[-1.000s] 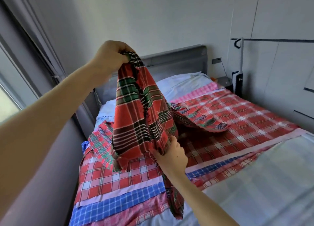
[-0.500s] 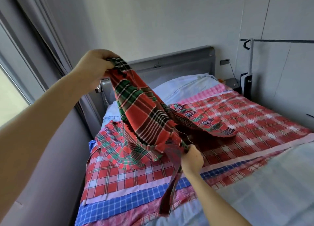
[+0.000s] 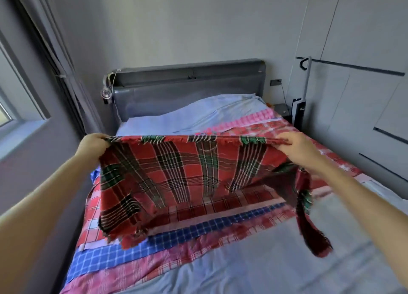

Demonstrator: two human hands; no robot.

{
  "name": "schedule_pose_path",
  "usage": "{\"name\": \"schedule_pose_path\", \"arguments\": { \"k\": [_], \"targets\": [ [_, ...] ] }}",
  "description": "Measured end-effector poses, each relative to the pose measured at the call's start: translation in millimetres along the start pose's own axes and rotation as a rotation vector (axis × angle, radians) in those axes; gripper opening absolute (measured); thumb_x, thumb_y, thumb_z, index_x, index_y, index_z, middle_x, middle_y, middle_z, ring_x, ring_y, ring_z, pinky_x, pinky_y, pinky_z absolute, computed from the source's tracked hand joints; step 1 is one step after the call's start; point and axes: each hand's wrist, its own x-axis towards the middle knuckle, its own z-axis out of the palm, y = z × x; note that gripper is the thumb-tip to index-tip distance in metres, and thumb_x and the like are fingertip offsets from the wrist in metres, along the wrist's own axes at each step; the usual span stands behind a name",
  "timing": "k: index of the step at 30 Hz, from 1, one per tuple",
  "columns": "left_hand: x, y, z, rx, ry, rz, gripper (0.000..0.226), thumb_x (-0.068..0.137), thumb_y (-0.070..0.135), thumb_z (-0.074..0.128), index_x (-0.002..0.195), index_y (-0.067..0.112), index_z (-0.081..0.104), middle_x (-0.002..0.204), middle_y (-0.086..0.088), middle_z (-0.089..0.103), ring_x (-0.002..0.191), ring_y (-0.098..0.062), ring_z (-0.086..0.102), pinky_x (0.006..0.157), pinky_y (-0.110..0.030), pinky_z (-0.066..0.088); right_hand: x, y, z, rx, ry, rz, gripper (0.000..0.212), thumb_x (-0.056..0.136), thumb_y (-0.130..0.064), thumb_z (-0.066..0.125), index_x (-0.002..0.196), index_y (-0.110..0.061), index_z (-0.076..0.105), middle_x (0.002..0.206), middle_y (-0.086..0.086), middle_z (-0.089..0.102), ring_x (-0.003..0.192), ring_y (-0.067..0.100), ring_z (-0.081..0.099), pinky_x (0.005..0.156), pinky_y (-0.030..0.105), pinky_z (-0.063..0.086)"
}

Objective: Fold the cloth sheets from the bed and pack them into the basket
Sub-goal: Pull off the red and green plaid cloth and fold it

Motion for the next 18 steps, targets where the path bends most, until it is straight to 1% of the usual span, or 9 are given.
{"name": "schedule_pose_path", "arguments": {
  "k": [2,3,5,7,9,11,13,16,18],
  "targets": [
    [-2,-30,12,-0.032,-0.072,-0.076,0.027,0.091,-0.009,0.040,0.100,0.006,0.060,0.040,0.002,0.058,0.035,-0.010,0.055,0.037,-0.019,0.048,-8,13,-8,-0.063,-0.258,0.029,0.023,0.077,-0.042,0.070,0.084,-0.021,0.067,0.089,-0.002,0.067,0.090,0.015,0.062,0.082,0.031,0.044],
    [-4,-48,19,-0.014,-0.108,-0.094,0.025,0.091,-0.007,0.040,0.103,0.002,0.060,0.047,-0.003,0.060,0.043,-0.017,0.058,0.046,-0.024,0.051,-12,21,-7,-0.115,-0.391,0.064,0.031,0.073,-0.047,0.071,0.086,-0.020,0.067,0.090,-0.004,0.067,0.087,0.010,0.061,0.080,0.026,0.044],
    [-7,-75,27,0.019,-0.171,-0.113,0.024,0.091,-0.002,0.046,0.110,-0.001,0.061,0.067,-0.011,0.061,0.063,-0.025,0.056,0.074,-0.039,0.052,-14,36,1,-0.174,-0.584,0.104,0.033,0.072,-0.043,0.076,0.092,-0.019,0.067,0.090,-0.007,0.067,0.082,0.004,0.060,0.070,0.020,0.042],
    [-13,-92,32,-0.026,-0.259,-0.180,0.022,0.091,0.002,0.051,0.109,0.002,0.063,0.074,-0.012,0.064,0.067,-0.026,0.059,0.089,-0.047,0.048,-8,55,17,-0.261,-0.626,0.110,0.020,0.073,-0.032,0.079,0.080,-0.025,0.062,0.081,-0.011,0.063,0.072,0.001,0.056,0.061,0.018,0.037],
    [-13,-104,38,-0.046,-0.321,-0.222,0.018,0.089,0.007,0.056,0.106,0.004,0.064,0.071,-0.008,0.069,0.061,-0.023,0.064,0.088,-0.045,0.049,6,77,40,-0.406,-0.604,0.115,0.030,0.076,-0.021,0.078,0.066,-0.028,0.050,0.067,-0.012,0.053,0.061,0.002,0.048,0.053,0.019,0.030],
    [-11,-111,41,0.026,-0.405,-0.224,0.019,0.085,0.017,0.067,0.102,0.010,0.067,0.080,-0.004,0.071,0.073,-0.022,0.066,0.091,-0.044,0.049,21,102,65,-0.562,-0.574,0.113,0.034,0.079,-0.018,0.074,0.058,-0.026,0.048,0.060,-0.007,0.051,0.055,0.008,0.046,0.050,0.024,0.030],
    [-5,-120,45,0.224,-0.500,-0.167,0.029,0.073,0.029,0.080,0.098,0.019,0.069,0.092,0.001,0.069,0.087,-0.020,0.063,0.092,-0.037,0.046,38,128,85,-0.692,-0.521,0.135,0.036,0.083,-0.013,0.067,0.054,-0.022,0.048,0.057,-0.002,0.050,0.054,0.014,0.048,0.049,0.027,0.035],
    [5,-133,57,0.691,-0.570,-0.005,0.026,0.072,0.030,0.080,0.089,0.013,0.069,0.079,0.000,0.067,0.075,-0.018,0.060,0.070,-0.026,0.043,56,156,107,-0.793,-0.442,0.249,0.028,0.085,0.001,0.052,0.061,-0.013,0.048,0.064,0.004,0.052,0.067,0.025,0.058,0.053,0.027,0.040],
    [21,-138,69,0.944,-0.533,0.061,0.024,0.080,0.034,0.071,0.087,0.011,0.067,0.079,-0.003,0.066,0.073,-0.019,0.059,0.065,-0.027,0.042,73,171,124,-0.774,-0.430,0.309,0.018,0.086,0.002,0.045,0.076,-0.008,0.056,0.076,0.009,0.059,0.078,0.029,0.061,0.058,0.028,0.043]
  ]
}}
